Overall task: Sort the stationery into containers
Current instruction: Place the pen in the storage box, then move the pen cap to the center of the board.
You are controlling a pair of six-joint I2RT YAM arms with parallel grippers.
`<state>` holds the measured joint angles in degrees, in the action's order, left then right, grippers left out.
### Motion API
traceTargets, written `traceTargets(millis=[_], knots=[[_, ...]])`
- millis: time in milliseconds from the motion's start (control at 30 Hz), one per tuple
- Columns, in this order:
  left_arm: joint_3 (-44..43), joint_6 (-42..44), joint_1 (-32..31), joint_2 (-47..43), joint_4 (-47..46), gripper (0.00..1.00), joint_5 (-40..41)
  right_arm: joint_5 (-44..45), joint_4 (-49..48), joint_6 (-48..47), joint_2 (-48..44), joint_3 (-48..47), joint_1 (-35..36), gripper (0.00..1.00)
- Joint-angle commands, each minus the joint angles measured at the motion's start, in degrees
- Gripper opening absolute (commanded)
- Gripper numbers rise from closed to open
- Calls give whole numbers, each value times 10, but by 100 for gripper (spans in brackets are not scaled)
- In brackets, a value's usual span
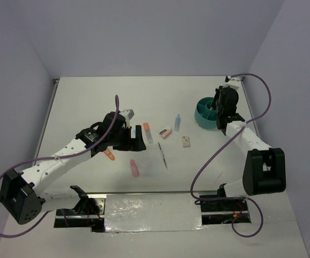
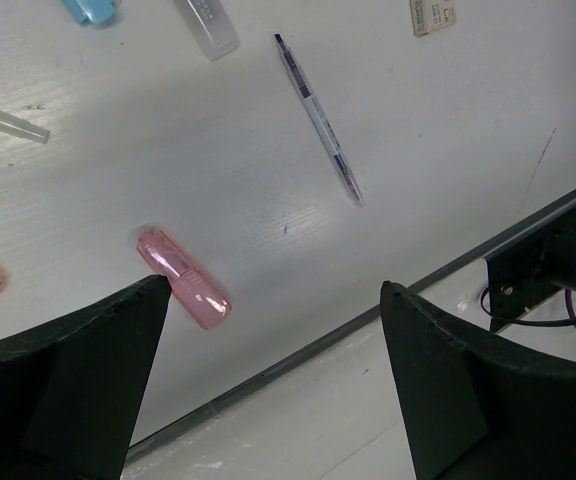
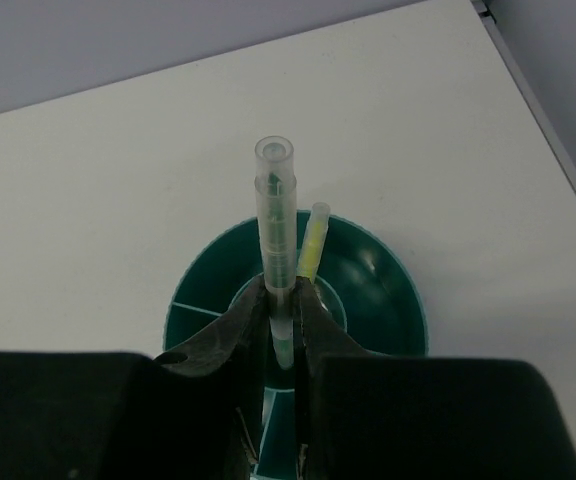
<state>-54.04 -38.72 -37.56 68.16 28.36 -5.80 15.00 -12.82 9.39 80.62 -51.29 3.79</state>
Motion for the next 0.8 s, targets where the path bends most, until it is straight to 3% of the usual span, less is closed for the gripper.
traceTargets(millis=[0,67,133,167,400,500,533,700,767], knots=[[-31,29,2,3,-1,99,-2,-3,-30,9,5,7,-4,15],[-46,41,2,7,20,99,8,-11,-20,11,0,9,-3,44],[-58,47,2,9,31,99,17,-19,-20,19,-19,19,-3,59],[-59,48,4,7,32,99,19,-26,-20,19,-26,25,-3,62],[-64,27,14,14,41,99,44,-47,17,31,-113,15,-2,68],[-72,-12,25,24,74,99,107,-73,94,60,-148,-22,9,69],[-74,-36,30,31,84,99,125,-78,146,63,-153,-34,42,76],[-74,-104,82,53,131,99,176,-16,333,82,-119,-88,219,76],[-74,-122,88,55,136,99,184,-23,369,135,-102,-82,280,76]])
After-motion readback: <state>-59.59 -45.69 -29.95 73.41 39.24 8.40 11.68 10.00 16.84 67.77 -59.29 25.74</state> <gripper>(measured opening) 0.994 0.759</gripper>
